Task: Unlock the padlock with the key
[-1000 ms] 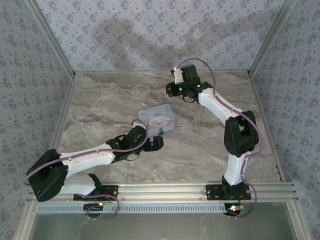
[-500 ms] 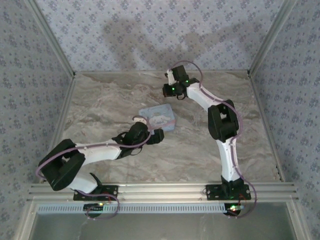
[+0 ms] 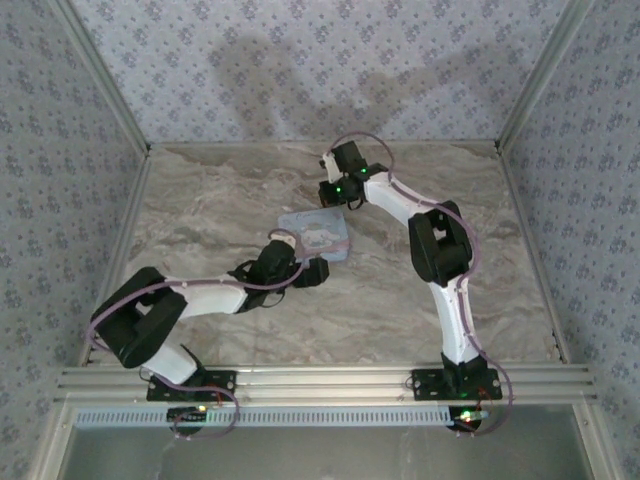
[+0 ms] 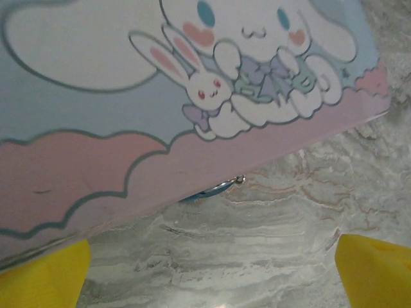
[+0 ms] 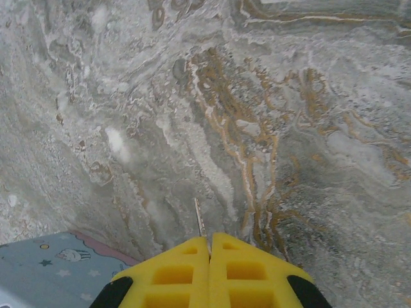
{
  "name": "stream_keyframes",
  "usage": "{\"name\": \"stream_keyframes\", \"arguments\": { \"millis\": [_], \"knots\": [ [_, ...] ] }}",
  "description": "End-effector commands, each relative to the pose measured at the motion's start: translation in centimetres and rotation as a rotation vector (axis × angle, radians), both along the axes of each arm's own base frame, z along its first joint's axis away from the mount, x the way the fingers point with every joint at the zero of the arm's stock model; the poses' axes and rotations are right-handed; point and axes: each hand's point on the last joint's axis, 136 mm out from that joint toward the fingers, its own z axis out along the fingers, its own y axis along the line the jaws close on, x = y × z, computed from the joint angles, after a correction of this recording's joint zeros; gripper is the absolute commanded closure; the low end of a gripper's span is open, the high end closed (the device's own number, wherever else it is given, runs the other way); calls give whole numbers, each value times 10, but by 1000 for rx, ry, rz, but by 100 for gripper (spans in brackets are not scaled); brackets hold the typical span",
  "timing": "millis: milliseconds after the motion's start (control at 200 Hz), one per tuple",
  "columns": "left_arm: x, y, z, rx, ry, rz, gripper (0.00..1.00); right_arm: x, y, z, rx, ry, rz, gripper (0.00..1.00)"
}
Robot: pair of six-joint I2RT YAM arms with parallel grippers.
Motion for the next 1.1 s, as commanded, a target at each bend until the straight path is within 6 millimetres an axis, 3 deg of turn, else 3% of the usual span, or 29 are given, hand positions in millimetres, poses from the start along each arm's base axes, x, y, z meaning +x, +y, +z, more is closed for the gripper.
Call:
{"name": "stream_keyframes", "arguments": {
  "millis": [0, 310, 520, 799, 1094],
  "knots": [
    [2, -16, 5, -18, -57, -26, 2, -8, -4, -1, -38, -1, 14, 100],
    [11, -35, 3, 133, -323, -14, 2, -17, -7, -9, -48, 1, 30, 100],
    [15, -49, -7, 189, -412, -49, 2, -26, -4, -19, -53, 12, 62, 100],
    [-3, -83, -8, 120, -496, -265, 4, -32, -5, -24, -58, 17, 72, 100],
    [-12, -89, -3, 0, -497, -327, 12, -40, -5, -35, -66, 35, 71, 100]
  ]
}}
